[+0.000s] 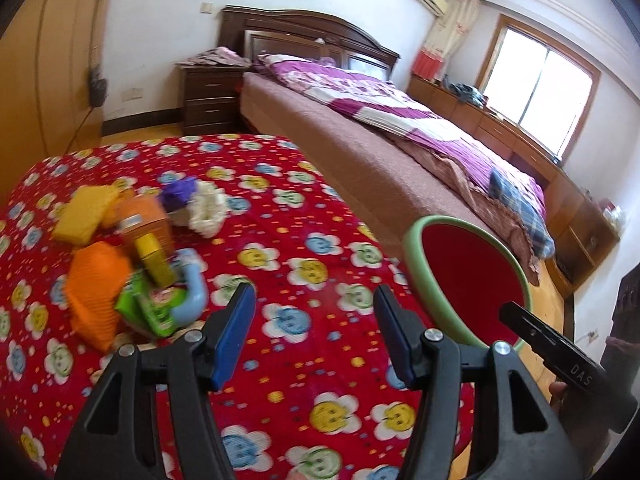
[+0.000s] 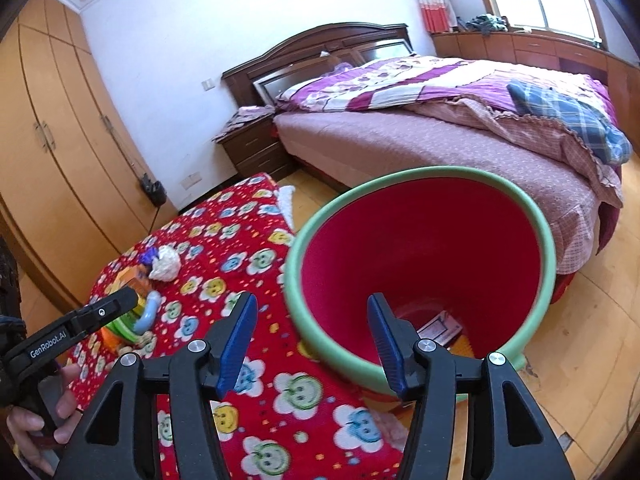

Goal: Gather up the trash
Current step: 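Grasp the orange mesh bag with the left tool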

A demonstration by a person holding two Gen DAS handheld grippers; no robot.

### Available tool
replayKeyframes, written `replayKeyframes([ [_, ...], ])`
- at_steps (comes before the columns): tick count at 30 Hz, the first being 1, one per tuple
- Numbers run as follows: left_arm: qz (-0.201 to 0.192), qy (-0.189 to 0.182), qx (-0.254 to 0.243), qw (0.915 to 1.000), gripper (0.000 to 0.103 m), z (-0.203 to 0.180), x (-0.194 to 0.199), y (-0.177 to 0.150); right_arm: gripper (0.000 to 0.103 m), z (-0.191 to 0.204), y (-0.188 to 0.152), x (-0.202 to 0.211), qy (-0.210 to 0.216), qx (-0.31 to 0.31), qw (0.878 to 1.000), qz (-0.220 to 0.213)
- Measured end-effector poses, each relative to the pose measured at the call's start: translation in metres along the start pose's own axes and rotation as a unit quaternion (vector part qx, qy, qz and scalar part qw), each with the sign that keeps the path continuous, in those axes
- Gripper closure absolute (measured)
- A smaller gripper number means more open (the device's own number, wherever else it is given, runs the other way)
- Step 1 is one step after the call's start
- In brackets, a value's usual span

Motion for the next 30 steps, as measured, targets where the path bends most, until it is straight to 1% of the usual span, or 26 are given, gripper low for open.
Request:
replayKeyframes([
  [5,-0.006,0.016,0.033,0.9993,0.042,0.031,0.012,-0.004,0.044,0.016,-0.004,-0.003,0.010,0.013,1.000,0.007],
  [13,-0.006,0.052,0.075,0.9958,0.042,0.081,0.023,-0.012,0.043,0.037,-0.012,-0.013,0.019,0.028,0.999,0.020],
  [15,-0.004,0.062,0.083,0.9946,0.042,0.093,0.025,-0.012,0.035,0.040,-0.014,-0.016,0.022,0.030,0.999,0.025],
  [21,-0.011,0.116,0.086,0.9894,0.042,0.130,0.038,0.000,0.034,0.045,-0.018,-0.027,0.026,0.032,0.998,0.037],
  [24,-0.014,0.145,0.090,0.9851,0.042,0.151,0.043,0.006,0.034,0.044,-0.020,-0.032,0.027,0.027,0.998,0.044],
  [28,-0.001,0.164,0.104,0.9809,0.041,0.176,0.038,0.005,0.034,0.045,-0.022,-0.035,0.027,0.027,0.998,0.048],
  [30,0.011,0.163,0.115,0.9798,0.041,0.186,0.030,0.002,0.034,0.046,-0.022,-0.037,0.026,0.028,0.998,0.049],
])
Point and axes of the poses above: each gripper's, at about its wrist camera, not at the fingertips, and x roughly against the way its jaws point, z to its left, y to its top, the point moved 7 cm from there along -x, roughly the way its jaws point, and after that the axes turned 5 degrees about z, right-handed, at the moved point
